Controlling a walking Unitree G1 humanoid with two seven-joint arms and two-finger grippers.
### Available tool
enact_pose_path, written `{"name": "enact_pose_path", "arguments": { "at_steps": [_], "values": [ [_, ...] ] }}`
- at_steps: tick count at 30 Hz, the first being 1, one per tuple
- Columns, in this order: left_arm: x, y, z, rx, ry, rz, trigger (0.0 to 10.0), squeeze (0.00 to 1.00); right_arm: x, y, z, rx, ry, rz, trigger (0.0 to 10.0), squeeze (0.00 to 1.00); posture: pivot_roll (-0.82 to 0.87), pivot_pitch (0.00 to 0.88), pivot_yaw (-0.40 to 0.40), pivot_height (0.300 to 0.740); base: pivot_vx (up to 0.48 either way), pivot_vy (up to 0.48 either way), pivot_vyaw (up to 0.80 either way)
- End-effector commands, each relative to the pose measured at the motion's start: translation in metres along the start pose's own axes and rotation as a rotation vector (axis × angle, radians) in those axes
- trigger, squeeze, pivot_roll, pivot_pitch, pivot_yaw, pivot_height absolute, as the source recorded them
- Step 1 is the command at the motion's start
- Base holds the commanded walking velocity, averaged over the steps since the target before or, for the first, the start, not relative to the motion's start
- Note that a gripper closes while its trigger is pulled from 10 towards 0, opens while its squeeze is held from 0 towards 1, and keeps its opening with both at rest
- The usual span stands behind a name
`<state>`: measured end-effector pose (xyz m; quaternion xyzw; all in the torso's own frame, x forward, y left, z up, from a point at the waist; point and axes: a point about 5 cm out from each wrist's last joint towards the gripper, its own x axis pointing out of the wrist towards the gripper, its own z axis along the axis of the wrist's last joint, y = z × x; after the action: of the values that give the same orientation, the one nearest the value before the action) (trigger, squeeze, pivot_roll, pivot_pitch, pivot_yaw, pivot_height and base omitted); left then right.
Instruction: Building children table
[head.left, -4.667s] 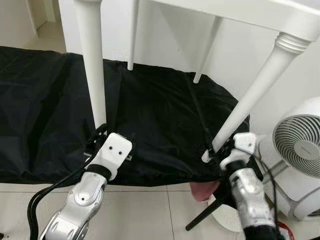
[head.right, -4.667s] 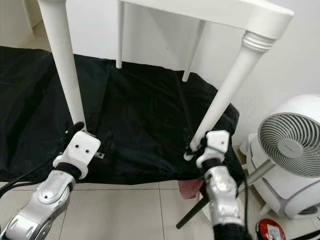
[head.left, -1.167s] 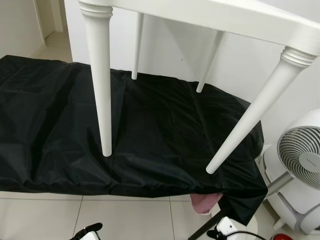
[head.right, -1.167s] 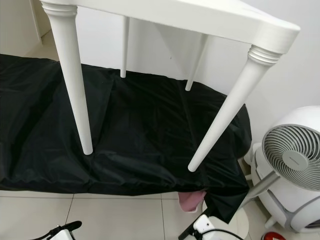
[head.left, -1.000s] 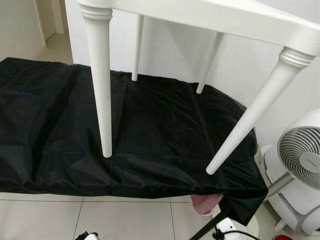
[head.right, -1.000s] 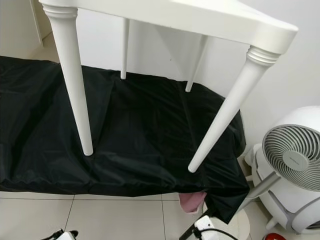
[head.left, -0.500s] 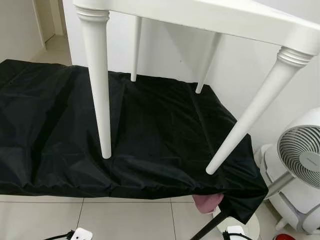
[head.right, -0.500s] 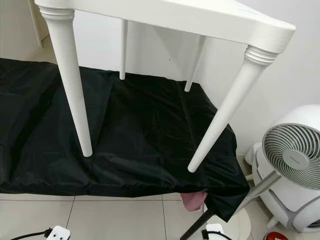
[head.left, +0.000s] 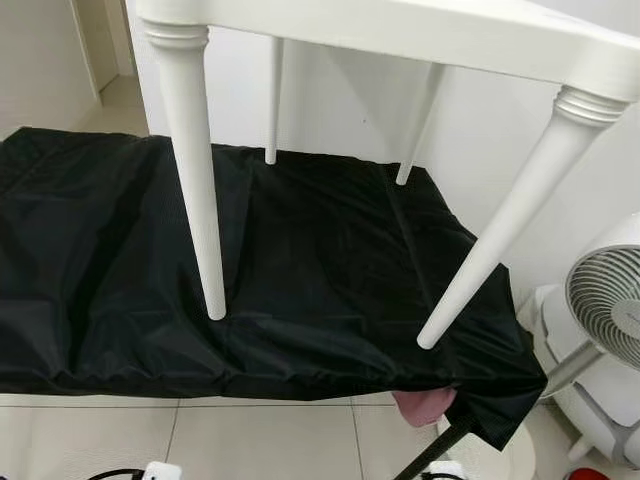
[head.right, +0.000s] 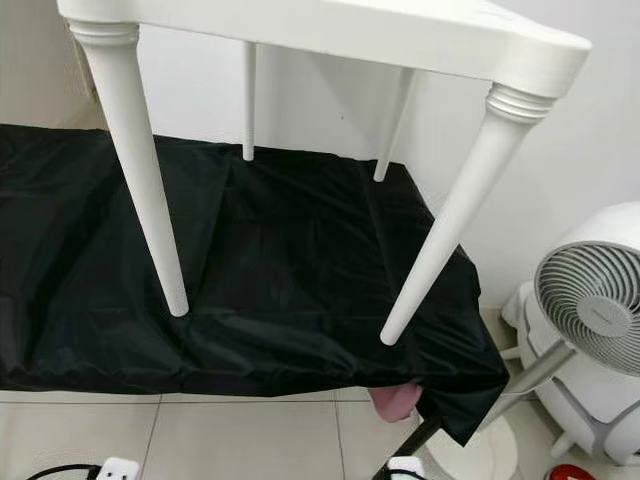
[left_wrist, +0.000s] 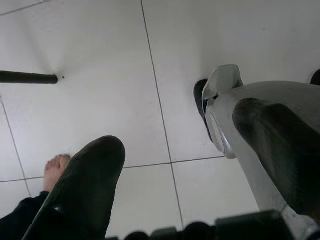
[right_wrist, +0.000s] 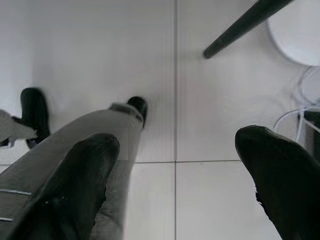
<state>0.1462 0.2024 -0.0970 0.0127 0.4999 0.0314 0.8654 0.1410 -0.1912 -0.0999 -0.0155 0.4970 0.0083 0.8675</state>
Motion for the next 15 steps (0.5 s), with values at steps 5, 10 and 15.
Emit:
{"name": "enact_pose_path", "arguments": {
  "at_steps": [5,10,15],
  "values": [
    [0.000,-0.014,-0.007,0.091,0.063,-0.080,10.0,0.00,0.001,0.006,0.001,-0.026,0.008,0.004,10.0,0.00,0.00,0.000,-0.006,0.740,0.000,0.000,0.00],
    [0.001,-0.016,-0.003,0.107,0.056,-0.085,10.0,0.00,0.001,0.008,-0.002,-0.009,0.016,-0.004,10.0,0.00,-0.01,0.000,0.007,0.740,0.000,0.000,0.00],
    [0.001,-0.016,-0.004,0.128,0.063,-0.090,10.0,0.00,0.001,0.009,-0.004,-0.013,0.023,-0.005,10.0,0.00,-0.01,0.000,-0.002,0.740,0.000,0.000,0.00]
  ]
}}
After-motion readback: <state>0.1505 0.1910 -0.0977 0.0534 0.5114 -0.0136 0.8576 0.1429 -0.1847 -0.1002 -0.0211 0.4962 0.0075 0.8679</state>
